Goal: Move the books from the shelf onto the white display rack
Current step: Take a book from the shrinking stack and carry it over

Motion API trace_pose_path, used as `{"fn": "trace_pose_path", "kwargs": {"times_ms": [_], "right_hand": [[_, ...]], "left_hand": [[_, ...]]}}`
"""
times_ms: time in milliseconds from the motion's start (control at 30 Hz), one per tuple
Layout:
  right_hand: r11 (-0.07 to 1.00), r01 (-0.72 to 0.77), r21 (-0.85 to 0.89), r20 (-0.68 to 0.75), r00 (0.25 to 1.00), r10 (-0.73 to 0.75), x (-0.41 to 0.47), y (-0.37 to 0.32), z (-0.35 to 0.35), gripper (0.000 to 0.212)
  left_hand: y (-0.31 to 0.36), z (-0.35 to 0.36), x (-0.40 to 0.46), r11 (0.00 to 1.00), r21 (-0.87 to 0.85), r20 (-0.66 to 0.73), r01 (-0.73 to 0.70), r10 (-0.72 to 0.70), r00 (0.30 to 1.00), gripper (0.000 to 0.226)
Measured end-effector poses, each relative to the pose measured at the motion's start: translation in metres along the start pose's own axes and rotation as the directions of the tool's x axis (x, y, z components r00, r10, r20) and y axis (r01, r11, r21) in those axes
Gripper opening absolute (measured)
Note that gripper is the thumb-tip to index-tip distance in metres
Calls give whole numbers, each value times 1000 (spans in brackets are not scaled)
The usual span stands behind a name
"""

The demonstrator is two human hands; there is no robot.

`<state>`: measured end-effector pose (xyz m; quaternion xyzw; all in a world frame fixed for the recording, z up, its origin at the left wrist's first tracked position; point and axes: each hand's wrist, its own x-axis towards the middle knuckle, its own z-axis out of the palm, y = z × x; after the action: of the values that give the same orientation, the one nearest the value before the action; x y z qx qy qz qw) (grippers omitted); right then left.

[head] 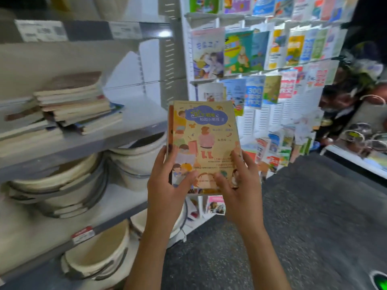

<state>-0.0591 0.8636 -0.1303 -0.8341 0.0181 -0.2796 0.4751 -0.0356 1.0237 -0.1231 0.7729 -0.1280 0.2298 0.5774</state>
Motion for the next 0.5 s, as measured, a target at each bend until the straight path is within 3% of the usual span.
{"fn": "trace_pose_path", "kwargs": {"times_ms": [333, 500], "right_hand": [[991, -119, -59, -186, 977, 106, 20, 72, -93, 67], [982, -167, -89, -219, 965, 144, 46, 116, -117, 68]], "left_hand": [[19, 127, 7, 996, -93, 196, -15, 34, 980, 66], [12, 192, 22, 985, -164, 246, 58, -16, 969, 62]]}}
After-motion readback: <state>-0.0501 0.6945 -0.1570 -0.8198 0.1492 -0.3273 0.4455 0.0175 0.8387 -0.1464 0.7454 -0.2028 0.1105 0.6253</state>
